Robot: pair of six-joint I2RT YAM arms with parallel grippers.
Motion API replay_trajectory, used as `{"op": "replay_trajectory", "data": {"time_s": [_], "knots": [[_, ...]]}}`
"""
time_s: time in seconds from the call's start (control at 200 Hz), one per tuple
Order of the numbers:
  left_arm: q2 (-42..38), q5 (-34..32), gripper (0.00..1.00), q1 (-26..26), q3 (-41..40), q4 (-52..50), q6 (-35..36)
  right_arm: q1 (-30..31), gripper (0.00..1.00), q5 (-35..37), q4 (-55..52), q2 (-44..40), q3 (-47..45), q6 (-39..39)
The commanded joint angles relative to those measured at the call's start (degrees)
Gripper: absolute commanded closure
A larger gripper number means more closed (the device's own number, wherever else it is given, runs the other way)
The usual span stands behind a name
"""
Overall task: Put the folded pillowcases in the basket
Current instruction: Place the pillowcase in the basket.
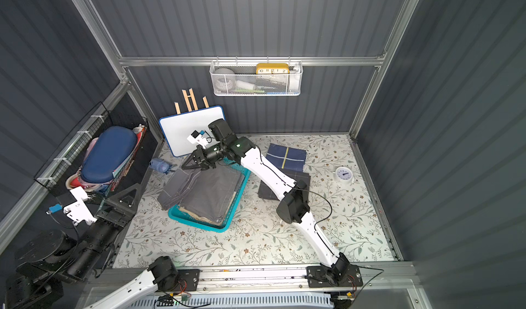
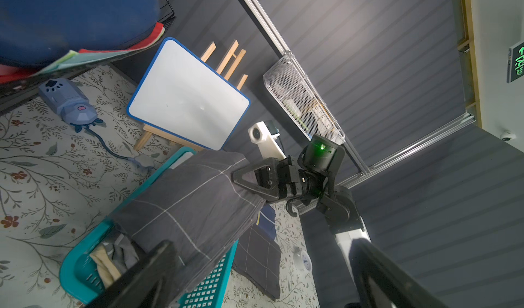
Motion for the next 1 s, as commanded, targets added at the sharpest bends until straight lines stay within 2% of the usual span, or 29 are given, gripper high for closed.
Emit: {"op": "replay_trajectory", "data": {"time_s": [0.0,0.17,0.425,0.6,0.865,0.995], "knots": [[0.8,-0.4,0.01,-0.2,-0.4,0.1,1.2,-2.4,1.0,2.7,-17.1,-1.9,-3.0,-14.5],[0.9,-0.1,0.0,-0.1,-0.9,0.7,1.2,-4.5,1.0,8.9,-33.6,-2.1,-5.0,-28.0],[2.0,0.8,0.01,-0.2,-2.4,1.9,0.6,-5.5,1.0,19.6,-40.1,-5.9,-9.5,-36.6],[2.1,1.0,0.0,-0.1,-2.4,2.3,0.9,-5.6,1.0,28.5,-41.4,-3.9,-9.4,-36.5],[2.2,1.0,0.01,-0.2,-3.3,3.0,0.9,-3.5,1.0,33.6,-39.6,2.6,1.2,-33.8],[2.3,0.9,0.01,-0.1,-3.9,3.1,0.9,-1.0,0.99,40.1,-36.3,3.1,3.2,-36.5]]}}
